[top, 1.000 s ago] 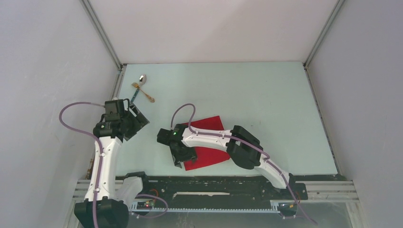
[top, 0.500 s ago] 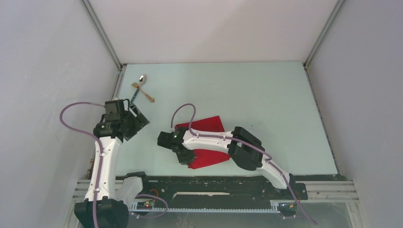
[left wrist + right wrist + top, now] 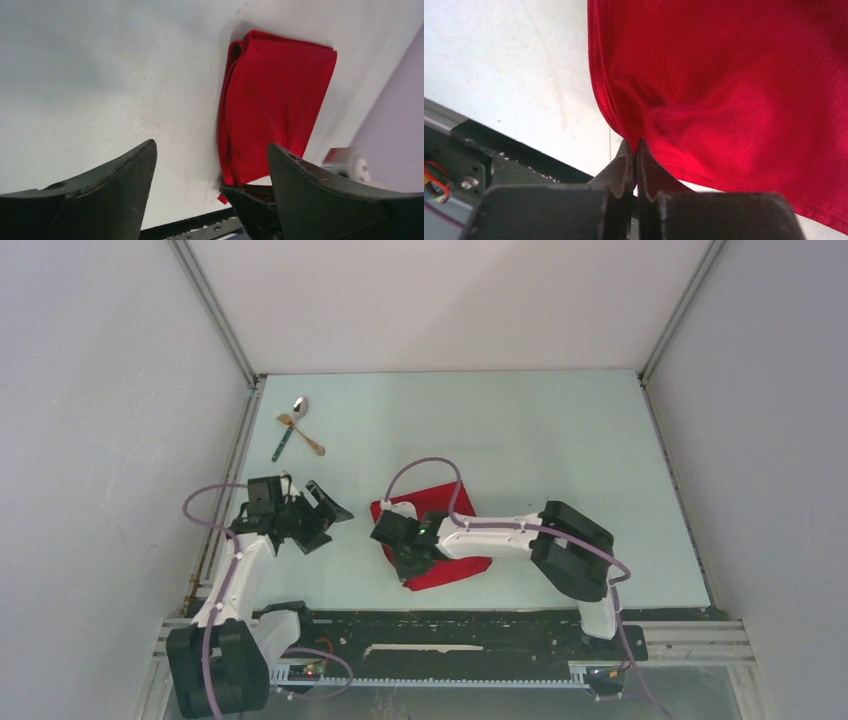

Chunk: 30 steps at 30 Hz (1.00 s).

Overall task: Fold the napkin into a case and place the utensils inside
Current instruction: Pick up the lower triangle-folded napkin from the center of the board.

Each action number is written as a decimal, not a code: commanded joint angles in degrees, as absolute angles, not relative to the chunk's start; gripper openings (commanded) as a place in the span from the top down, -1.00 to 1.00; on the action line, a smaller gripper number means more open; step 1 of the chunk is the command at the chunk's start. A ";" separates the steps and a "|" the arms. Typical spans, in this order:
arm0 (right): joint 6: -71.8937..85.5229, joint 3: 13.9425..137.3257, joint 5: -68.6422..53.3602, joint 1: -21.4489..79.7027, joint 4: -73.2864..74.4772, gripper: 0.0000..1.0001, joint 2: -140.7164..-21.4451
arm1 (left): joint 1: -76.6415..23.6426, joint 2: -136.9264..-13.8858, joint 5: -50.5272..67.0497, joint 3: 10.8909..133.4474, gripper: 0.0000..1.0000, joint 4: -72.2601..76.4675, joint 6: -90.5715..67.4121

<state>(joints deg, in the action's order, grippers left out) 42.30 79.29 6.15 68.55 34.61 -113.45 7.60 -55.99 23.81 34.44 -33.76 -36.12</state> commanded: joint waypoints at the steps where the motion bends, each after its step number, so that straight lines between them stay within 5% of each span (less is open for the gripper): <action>1: 41.70 72.74 0.83 67.01 21.05 1.00 -106.13 | 7.91 -58.21 32.40 28.81 -0.80 -20.77 -42.14; 9: 44.38 63.01 -5.52 64.07 12.15 1.00 -97.99 | 5.20 -69.10 38.66 20.50 -0.86 -2.40 -49.07; 18: 45.71 56.14 -8.77 61.31 6.97 1.00 -93.27 | -3.12 -74.69 33.11 20.29 -0.83 10.24 -56.17; 26: 46.73 52.17 -11.00 59.88 2.28 1.00 -91.59 | -4.78 -78.26 27.02 21.65 -0.23 11.50 -57.31; 30: 46.87 50.68 -11.71 59.61 0.74 1.00 -91.06 | -5.91 -79.27 26.14 23.29 -0.11 11.62 -57.46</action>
